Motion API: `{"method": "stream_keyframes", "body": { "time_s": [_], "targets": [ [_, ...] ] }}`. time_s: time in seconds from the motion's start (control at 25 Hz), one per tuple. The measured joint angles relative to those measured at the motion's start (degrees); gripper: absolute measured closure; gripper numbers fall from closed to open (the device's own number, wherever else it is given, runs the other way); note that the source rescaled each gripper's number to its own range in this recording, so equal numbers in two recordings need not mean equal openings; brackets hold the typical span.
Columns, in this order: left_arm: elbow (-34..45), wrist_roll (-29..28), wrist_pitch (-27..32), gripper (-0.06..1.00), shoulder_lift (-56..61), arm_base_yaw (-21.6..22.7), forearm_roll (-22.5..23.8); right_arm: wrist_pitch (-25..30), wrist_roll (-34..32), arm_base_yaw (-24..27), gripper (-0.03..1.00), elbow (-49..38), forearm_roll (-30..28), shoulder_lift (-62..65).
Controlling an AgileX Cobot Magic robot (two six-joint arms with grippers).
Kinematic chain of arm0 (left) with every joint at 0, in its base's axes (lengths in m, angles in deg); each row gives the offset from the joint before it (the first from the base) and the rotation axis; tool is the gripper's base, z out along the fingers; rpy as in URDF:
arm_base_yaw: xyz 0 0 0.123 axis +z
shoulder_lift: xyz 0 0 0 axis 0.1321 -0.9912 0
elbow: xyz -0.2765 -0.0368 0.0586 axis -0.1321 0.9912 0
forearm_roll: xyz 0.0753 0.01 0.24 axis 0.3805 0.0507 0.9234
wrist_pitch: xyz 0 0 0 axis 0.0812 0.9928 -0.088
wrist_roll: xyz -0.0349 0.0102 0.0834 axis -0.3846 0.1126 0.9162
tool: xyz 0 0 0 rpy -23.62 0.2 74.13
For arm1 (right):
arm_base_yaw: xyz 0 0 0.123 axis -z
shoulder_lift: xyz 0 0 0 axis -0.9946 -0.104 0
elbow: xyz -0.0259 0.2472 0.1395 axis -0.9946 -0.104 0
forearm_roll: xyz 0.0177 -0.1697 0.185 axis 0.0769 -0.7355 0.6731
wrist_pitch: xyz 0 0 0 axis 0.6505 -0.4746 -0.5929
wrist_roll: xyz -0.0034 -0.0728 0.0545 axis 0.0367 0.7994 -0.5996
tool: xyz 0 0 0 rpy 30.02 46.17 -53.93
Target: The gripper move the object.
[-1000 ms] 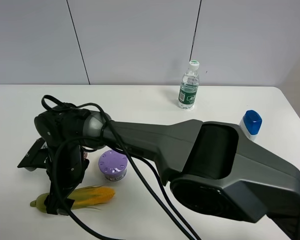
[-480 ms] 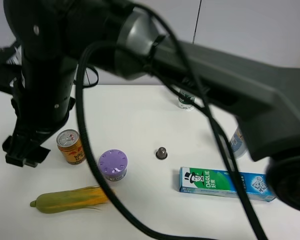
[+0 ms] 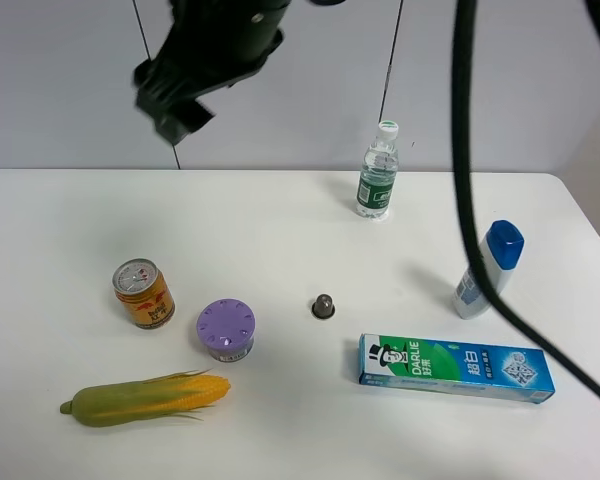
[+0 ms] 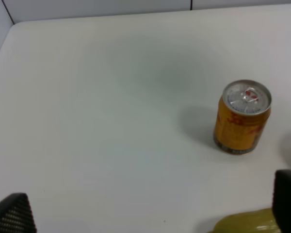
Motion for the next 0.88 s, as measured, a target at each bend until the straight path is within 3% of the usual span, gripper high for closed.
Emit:
{"method": "stream_keyframes", "body": {
  "time_s": [0.2,0.52,0.72,0.88],
  "targets": [
    [0.0,0.0,0.0,-0.06,0.0,0.0,0.0,0.0,0.0,11.3,0.22,0.0,-4.0,3.3],
    [0.0,0.0,0.0,-0.06,0.0,0.0,0.0,0.0,-0.4,26.5,0.22,0.0,-4.4,6.2],
    [0.0,0.0,0.0,-0.06,0.0,0.0,0.0,0.0,-2.1,31.3,0.22,-4.1,-4.5,9.8],
    [0.0,0.0,0.0,-0.06,0.0,0.0,0.0,0.0,-2.5,34.7,0.22,-14.1,-4.5,16.3]
  ]
}}
